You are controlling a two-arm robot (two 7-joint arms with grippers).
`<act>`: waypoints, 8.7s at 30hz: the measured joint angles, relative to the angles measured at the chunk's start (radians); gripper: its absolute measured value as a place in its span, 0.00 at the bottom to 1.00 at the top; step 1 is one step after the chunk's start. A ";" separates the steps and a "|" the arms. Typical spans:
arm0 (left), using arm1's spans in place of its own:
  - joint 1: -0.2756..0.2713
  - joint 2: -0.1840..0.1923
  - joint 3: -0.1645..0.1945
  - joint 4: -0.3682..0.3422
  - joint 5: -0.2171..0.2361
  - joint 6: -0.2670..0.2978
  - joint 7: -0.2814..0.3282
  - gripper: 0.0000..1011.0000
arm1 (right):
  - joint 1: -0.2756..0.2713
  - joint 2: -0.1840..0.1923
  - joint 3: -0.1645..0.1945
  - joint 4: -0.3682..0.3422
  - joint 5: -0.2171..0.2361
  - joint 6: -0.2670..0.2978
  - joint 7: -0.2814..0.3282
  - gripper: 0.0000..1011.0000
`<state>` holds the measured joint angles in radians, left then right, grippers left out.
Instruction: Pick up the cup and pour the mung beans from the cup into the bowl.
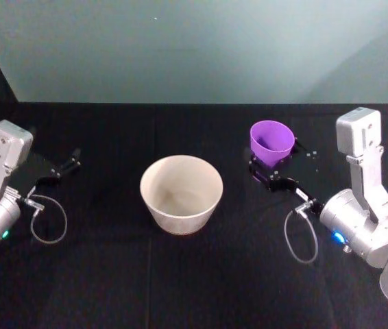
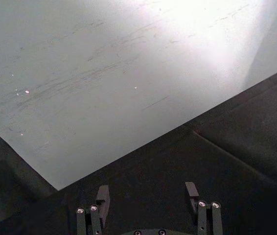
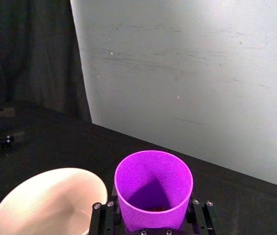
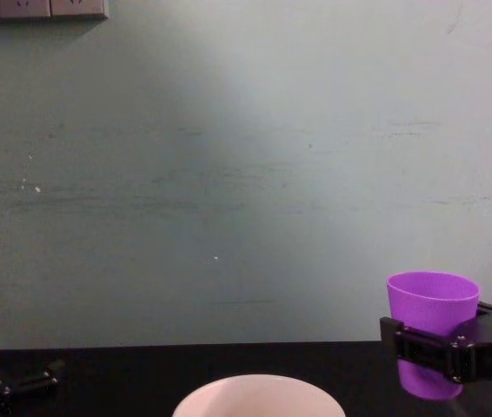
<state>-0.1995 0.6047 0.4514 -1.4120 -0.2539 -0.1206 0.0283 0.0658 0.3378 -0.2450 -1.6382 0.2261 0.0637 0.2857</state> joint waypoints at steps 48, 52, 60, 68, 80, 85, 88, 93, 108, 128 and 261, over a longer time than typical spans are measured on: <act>0.000 0.000 0.000 0.000 0.000 0.000 0.000 0.99 | 0.000 0.001 -0.001 -0.003 -0.006 0.001 -0.002 0.71; 0.000 0.000 0.000 0.000 0.000 0.000 0.000 0.99 | -0.002 0.012 -0.012 -0.028 -0.054 0.009 -0.024 0.71; 0.000 0.000 0.000 0.000 0.000 0.000 0.000 0.99 | 0.007 0.035 -0.050 -0.074 -0.188 0.039 -0.050 0.71; 0.000 0.000 0.000 0.000 0.000 0.000 0.000 0.99 | 0.043 0.053 -0.105 -0.096 -0.332 0.085 -0.057 0.71; 0.000 0.000 0.000 0.000 0.000 0.000 0.000 0.99 | 0.112 0.071 -0.178 -0.110 -0.488 0.145 -0.006 0.71; 0.000 0.000 0.000 0.000 0.000 0.000 0.000 0.99 | 0.141 0.072 -0.214 -0.108 -0.556 0.168 0.016 0.71; 0.000 0.000 0.000 0.000 0.000 0.000 0.000 0.99 | 0.158 0.075 -0.238 -0.106 -0.606 0.184 0.025 0.71; 0.000 0.000 0.000 0.000 0.000 0.000 0.000 0.99 | 0.181 0.078 -0.273 -0.107 -0.681 0.206 0.032 0.71; 0.000 0.000 0.000 0.000 0.000 0.000 0.000 0.99 | 0.231 0.076 -0.379 -0.102 -0.911 0.248 0.051 0.71; 0.000 0.000 0.000 0.000 0.000 0.000 0.000 0.99 | 0.286 0.057 -0.471 -0.067 -1.140 0.256 0.099 0.71; 0.000 0.000 0.000 0.000 0.000 0.000 0.000 0.99 | 0.318 0.020 -0.545 -0.008 -1.497 0.216 0.177 0.71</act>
<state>-0.1995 0.6047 0.4513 -1.4120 -0.2539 -0.1206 0.0283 0.3834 0.3579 -0.7902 -1.6465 -1.2712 0.2800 0.4627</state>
